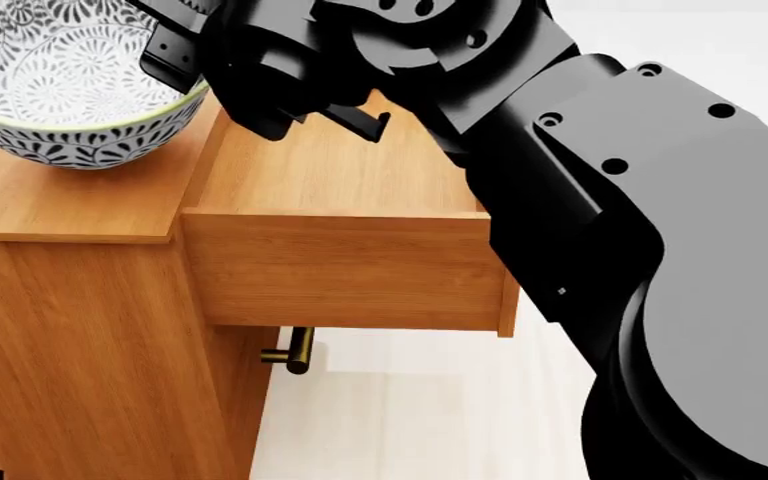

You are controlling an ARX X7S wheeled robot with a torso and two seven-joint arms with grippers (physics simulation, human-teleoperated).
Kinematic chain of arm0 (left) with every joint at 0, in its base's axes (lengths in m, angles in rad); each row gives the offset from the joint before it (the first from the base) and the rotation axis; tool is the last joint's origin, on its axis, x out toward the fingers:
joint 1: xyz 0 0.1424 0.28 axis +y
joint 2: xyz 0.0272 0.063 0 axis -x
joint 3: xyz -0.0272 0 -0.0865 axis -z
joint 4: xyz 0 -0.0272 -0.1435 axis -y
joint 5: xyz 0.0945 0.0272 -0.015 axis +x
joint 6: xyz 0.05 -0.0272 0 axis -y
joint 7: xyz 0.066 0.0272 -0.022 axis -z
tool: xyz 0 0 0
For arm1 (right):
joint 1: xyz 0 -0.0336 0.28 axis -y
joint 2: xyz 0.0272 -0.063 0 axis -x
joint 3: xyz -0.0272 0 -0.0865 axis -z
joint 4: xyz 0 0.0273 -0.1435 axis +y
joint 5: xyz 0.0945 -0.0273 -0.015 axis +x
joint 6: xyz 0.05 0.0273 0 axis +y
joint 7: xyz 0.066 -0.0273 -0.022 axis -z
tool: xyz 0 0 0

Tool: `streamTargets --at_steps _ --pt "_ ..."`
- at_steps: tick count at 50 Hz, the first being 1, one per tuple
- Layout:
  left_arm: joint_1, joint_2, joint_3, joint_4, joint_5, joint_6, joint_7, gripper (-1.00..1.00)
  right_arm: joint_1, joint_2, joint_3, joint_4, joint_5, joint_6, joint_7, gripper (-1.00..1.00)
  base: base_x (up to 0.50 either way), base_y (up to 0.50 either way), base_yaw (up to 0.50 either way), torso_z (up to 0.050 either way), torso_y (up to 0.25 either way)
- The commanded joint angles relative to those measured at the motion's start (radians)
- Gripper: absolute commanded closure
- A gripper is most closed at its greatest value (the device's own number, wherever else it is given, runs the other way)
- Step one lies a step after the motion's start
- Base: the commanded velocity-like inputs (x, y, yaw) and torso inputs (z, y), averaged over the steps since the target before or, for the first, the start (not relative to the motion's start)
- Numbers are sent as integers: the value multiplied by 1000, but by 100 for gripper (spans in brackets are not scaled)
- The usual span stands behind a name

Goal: Put the bowl on top of the cabinet.

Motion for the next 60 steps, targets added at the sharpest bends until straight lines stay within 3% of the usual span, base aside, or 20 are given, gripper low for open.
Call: streamTargets --at_steps 1,9,10,46,60 --pt "1 -3 0 1 -1 3 -3 -100 -1 -1 14 1 -9 -5 -7 100 0 0 0 0 0" --pt "3 -6 0 4 -2 5 -6 -100 -3 -1 16 2 -1 -5 -12 100 0 0 0 0 0" --pt "3 -5 0 3 -2 6 -6 -100 -3 -1 18 2 10 -11 -11 -100 0 0 0 0 0" --pt "0 -15 5 3 -7 11 -14 -100 38 -1 10 40 9 43 -17 -100 0 0 0 0 0" --pt "2 -16 15 -2 6 15 -15 -100 60 -1 -2 107 -13 86 -97 -100 0 0 0 0 0"
